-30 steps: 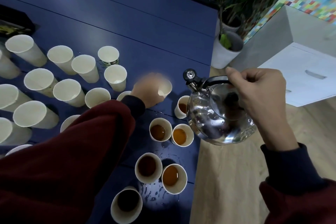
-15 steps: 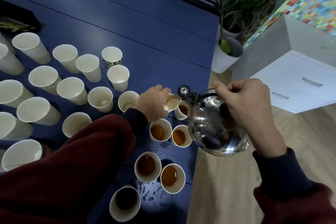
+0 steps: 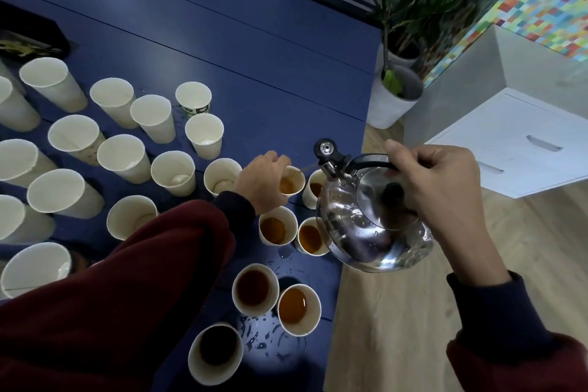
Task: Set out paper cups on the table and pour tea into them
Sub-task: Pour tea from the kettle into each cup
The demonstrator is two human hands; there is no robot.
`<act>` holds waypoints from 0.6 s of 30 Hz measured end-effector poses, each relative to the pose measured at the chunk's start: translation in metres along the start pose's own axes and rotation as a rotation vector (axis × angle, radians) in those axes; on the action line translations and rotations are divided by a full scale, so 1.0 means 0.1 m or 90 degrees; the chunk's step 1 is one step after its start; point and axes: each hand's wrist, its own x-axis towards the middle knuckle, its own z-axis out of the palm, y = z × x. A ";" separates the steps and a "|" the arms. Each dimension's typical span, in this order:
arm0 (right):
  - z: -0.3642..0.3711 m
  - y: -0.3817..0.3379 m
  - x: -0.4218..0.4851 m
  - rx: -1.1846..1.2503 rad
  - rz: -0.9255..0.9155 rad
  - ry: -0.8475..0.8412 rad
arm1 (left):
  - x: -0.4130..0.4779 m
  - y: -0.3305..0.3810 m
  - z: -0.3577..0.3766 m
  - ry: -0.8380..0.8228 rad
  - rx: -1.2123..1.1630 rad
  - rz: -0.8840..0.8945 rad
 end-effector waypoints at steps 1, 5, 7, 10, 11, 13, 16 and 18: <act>-0.02 0.02 -0.02 0.019 0.002 0.009 | -0.01 0.01 -0.01 0.001 -0.005 -0.001; -0.18 -0.01 -0.13 0.101 0.022 0.044 | -0.15 0.07 -0.15 0.012 -0.050 -0.032; -0.30 -0.08 -0.25 0.143 0.032 0.050 | -0.28 0.09 -0.29 0.045 -0.075 -0.055; -0.46 -0.20 -0.53 0.206 0.026 0.026 | -0.61 0.08 -0.51 0.099 -0.102 -0.086; -0.50 -0.23 -0.62 0.225 0.021 0.015 | -0.75 0.05 -0.57 0.115 -0.109 -0.099; -0.55 -0.28 -0.82 0.255 0.020 -0.003 | -1.05 -0.03 -0.66 0.149 -0.126 -0.128; -0.58 -0.29 -1.12 0.280 -0.006 -0.019 | -1.53 -0.17 -0.71 0.185 -0.139 -0.178; -0.56 -0.30 -1.30 0.284 -0.022 -0.007 | -1.85 -0.27 -0.70 0.192 -0.133 -0.219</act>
